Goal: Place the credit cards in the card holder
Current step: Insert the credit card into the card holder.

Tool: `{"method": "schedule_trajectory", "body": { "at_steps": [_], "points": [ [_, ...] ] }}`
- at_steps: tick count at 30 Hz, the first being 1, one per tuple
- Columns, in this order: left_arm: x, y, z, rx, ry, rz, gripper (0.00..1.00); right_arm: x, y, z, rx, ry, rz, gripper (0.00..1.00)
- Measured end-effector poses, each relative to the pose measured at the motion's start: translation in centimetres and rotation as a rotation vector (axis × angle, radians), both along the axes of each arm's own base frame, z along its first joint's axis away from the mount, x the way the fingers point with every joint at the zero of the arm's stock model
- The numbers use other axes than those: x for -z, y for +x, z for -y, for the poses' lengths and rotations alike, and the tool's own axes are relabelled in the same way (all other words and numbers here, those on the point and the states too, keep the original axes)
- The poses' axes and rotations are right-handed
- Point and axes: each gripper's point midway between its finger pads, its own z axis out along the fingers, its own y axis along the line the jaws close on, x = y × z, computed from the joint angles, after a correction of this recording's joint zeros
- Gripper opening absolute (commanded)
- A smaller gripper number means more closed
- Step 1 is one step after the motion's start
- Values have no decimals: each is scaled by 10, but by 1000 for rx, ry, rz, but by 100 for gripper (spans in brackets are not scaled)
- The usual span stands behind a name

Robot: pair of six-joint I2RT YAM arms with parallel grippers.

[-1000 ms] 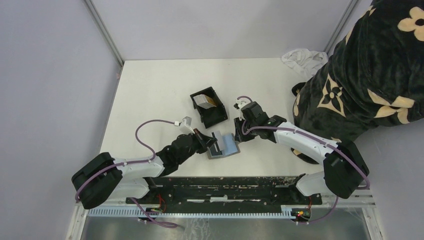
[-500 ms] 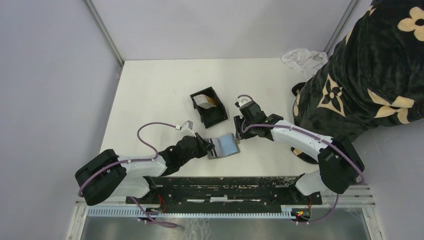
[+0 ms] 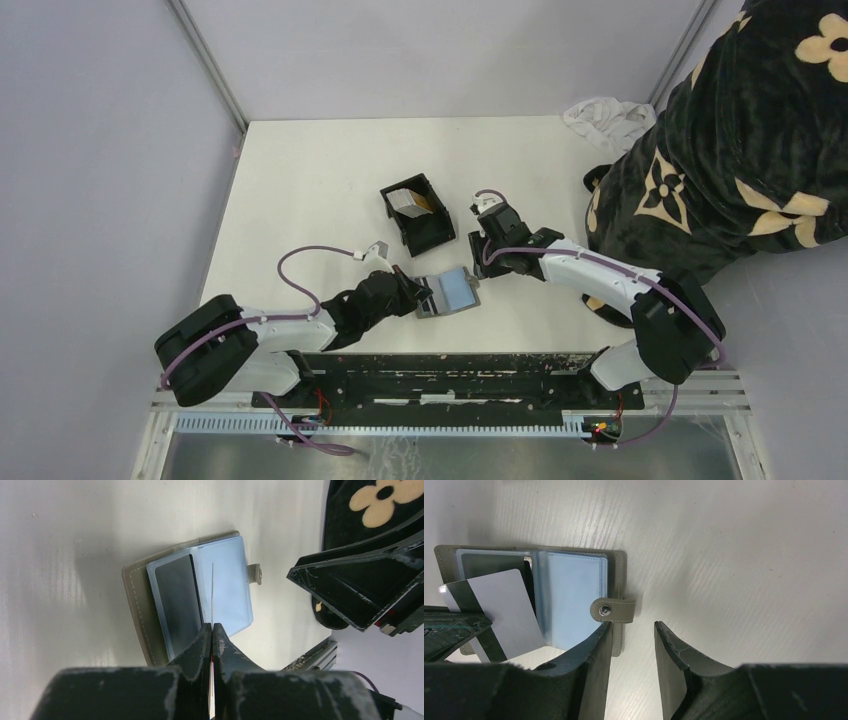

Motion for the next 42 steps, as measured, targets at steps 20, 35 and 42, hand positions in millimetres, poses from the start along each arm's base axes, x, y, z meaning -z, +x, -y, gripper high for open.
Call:
{"method": "schedule_trajectory", "body": {
  "at_steps": [20, 35, 42],
  "points": [
    [1, 2, 5, -26, -46, -27, 3, 6, 3, -3, -1, 0, -3, 40],
    [7, 1, 4, -28, -32, -36, 3, 10, 5, -4, -1, -2, -7, 40],
    [12, 1, 3, -32, -17, -44, 3, 11, 4, -4, -1, -4, -10, 40]
  ]
}}
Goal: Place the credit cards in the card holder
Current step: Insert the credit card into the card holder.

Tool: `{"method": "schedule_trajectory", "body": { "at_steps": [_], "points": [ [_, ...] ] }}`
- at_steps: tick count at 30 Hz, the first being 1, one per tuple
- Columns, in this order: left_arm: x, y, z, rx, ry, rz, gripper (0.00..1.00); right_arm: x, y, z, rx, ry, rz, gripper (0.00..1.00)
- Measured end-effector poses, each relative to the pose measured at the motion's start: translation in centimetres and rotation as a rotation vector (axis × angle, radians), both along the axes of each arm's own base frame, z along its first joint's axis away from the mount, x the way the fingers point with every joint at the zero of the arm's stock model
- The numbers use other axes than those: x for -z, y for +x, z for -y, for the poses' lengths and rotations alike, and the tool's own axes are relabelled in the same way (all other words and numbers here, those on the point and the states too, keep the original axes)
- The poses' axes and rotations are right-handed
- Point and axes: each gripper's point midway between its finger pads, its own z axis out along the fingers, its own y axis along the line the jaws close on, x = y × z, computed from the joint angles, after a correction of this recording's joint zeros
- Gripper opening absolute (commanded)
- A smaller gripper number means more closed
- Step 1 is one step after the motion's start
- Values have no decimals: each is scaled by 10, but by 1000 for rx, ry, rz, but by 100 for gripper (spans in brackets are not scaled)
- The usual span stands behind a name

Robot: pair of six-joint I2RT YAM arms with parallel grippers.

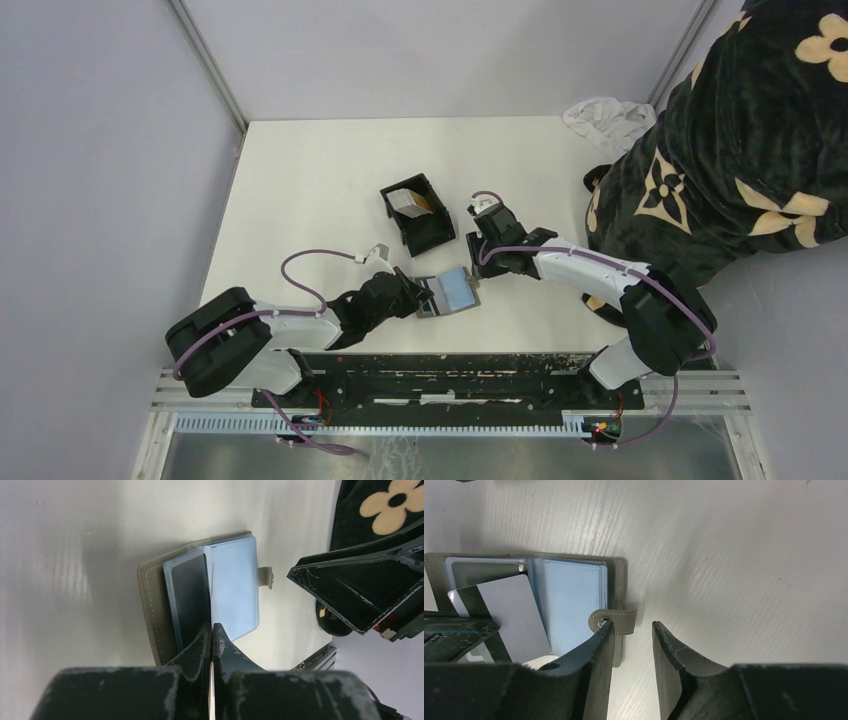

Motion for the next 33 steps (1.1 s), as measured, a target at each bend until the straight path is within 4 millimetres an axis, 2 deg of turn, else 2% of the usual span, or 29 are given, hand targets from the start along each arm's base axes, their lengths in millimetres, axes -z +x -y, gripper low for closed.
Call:
{"method": "schedule_trajectory", "body": {
  "at_steps": [24, 33],
  "points": [
    [10, 5, 5, -28, -27, -15, 3, 19, -2, 1, -2, -31, -45, 39],
    [15, 1, -2, -62, -65, -36, 3, 30, -6, 0, -10, -40, -78, 38]
  ]
}}
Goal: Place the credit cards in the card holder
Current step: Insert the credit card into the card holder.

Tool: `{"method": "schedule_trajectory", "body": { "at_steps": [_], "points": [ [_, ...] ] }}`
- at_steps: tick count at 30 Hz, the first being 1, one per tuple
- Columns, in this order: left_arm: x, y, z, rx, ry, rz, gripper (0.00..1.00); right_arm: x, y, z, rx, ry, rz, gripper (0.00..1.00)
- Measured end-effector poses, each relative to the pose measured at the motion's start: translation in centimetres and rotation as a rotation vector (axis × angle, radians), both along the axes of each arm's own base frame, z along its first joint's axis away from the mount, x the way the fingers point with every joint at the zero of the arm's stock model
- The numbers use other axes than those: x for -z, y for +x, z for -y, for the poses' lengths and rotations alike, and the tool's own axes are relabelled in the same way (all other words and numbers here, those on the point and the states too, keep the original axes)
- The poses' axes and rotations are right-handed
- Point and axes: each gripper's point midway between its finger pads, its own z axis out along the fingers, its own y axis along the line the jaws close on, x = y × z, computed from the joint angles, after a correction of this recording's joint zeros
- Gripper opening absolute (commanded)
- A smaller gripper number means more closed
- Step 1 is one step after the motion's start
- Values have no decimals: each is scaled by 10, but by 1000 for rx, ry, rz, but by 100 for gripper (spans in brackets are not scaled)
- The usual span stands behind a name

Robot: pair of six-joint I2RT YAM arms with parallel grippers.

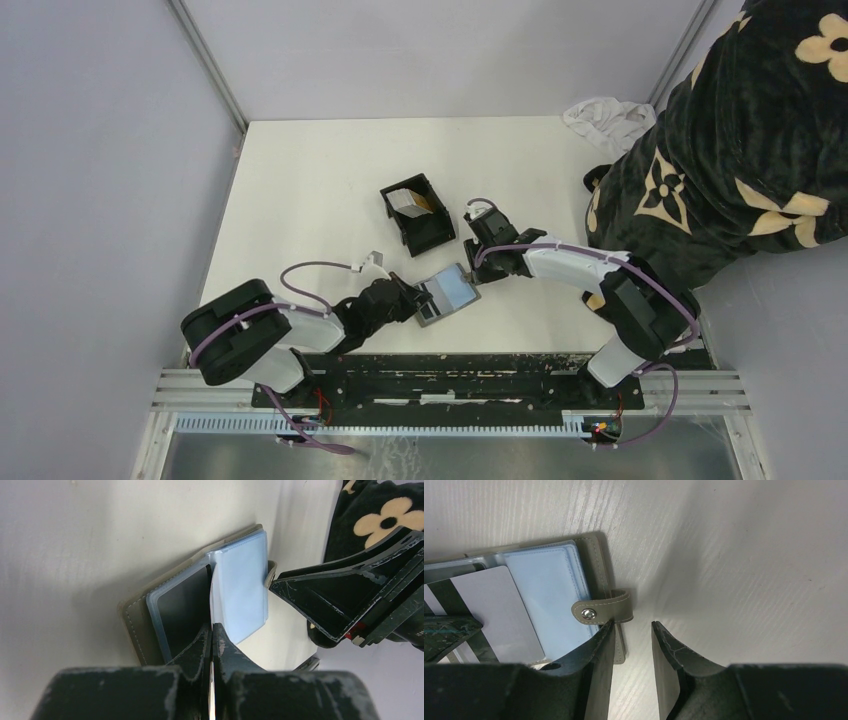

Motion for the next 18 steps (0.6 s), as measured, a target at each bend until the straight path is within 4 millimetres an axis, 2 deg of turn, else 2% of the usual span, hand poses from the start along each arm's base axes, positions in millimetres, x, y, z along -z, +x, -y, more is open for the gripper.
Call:
{"method": "schedule_trajectory", "body": {
  "at_steps": [5, 18],
  "points": [
    [3, -2, -2, -26, -22, -4, 3, 5, -1, -1, -4, -1, -14, 38],
    [6, 1, 10, -53, -89, 0, 3, 10, -1, -1, -5, -5, -25, 37]
  ]
}}
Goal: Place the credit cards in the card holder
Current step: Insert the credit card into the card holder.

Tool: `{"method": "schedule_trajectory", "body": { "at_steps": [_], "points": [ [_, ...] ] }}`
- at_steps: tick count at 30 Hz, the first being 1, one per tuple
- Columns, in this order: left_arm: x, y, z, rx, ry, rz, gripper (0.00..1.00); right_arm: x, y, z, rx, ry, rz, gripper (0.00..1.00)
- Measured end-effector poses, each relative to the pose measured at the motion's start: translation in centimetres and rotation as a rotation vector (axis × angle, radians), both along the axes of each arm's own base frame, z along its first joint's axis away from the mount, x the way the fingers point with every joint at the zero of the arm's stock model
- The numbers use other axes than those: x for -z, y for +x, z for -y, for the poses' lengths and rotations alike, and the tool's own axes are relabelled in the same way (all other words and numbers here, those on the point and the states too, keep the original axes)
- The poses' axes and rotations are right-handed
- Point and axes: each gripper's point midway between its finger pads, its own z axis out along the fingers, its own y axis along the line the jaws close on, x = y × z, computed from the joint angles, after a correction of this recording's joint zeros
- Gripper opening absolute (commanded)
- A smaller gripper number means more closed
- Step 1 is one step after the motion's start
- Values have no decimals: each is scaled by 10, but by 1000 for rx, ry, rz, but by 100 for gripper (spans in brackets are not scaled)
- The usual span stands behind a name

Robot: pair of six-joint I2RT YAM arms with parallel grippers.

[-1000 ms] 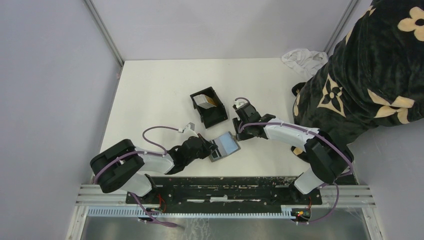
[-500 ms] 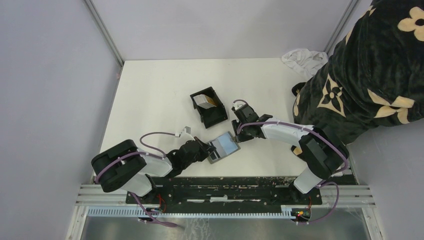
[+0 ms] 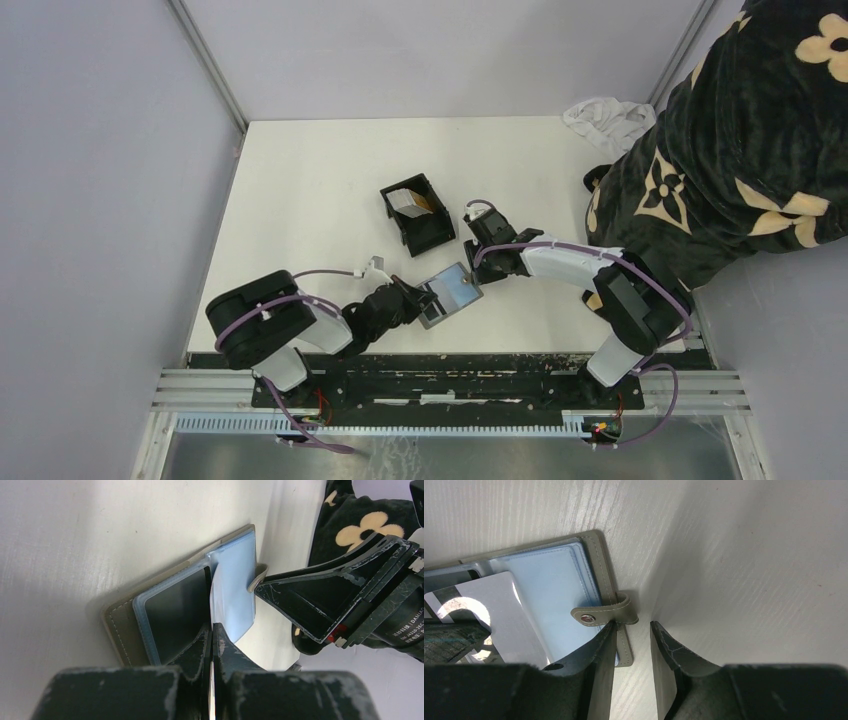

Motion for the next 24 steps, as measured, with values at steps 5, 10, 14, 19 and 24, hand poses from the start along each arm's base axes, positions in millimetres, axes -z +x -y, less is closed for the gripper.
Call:
{"method": "schedule_trajectory", "body": {
  "at_steps": [5, 10, 14, 19, 24],
  "points": [
    [0, -1, -1, -11, 7, 12, 3, 2, 1, 0, 1, -2, -2, 36],
    [0, -2, -2, -29, 15, 27, 3, 2, 1, 0, 1, -3, -4, 36],
    [0, -1, -3, -51, 13, 31, 3, 2, 1, -1, 1, -4, -6, 36],
    [1, 0, -4, -84, 8, 35, 3, 2, 1, -1, 1, -4, -6, 35],
    [3, 3, 0, -97, -4, 45, 3, 2, 1, -1, 2, -3, -7, 35]
  ]
}}
